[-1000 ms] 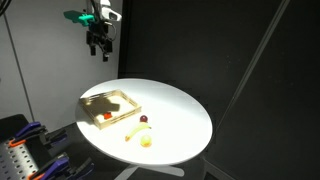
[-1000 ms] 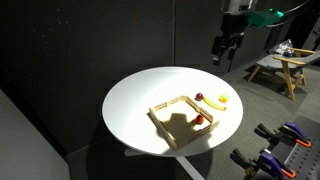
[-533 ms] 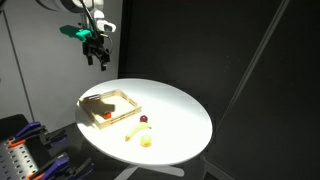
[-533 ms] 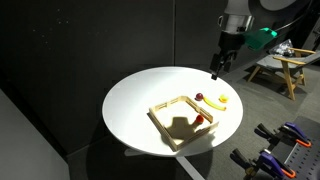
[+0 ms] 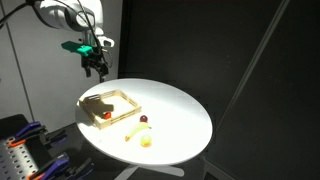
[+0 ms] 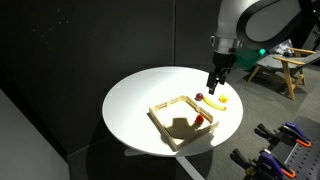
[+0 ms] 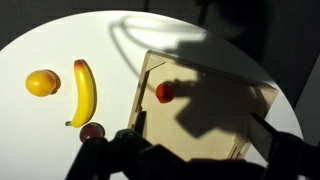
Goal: Put the strawberry on the table.
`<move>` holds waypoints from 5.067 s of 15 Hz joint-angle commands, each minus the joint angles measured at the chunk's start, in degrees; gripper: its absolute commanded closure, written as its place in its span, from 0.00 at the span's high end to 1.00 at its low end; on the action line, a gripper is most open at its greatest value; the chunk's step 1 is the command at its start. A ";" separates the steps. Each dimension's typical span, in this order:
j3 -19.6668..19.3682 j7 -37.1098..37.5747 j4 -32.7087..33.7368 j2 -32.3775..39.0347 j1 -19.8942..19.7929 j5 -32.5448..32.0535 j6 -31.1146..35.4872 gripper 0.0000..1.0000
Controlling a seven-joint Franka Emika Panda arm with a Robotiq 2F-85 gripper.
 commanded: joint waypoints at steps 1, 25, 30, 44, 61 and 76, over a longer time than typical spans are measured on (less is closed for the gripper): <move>0.25 0.92 1.88 4.65 0.63 -2.38 2.19 1.00; -5.49 2.95 10.28 24.77 1.75 -6.04 7.26 1.00; -5.49 2.95 10.27 24.89 1.79 -6.03 7.26 1.00; -5.32 1.48 11.19 30.18 2.48 -5.85 16.49 1.00; -5.27 -11.14 17.21 37.28 2.56 -8.25 16.98 1.00; -5.74 -14.73 20.65 42.18 2.60 -10.76 17.65 1.00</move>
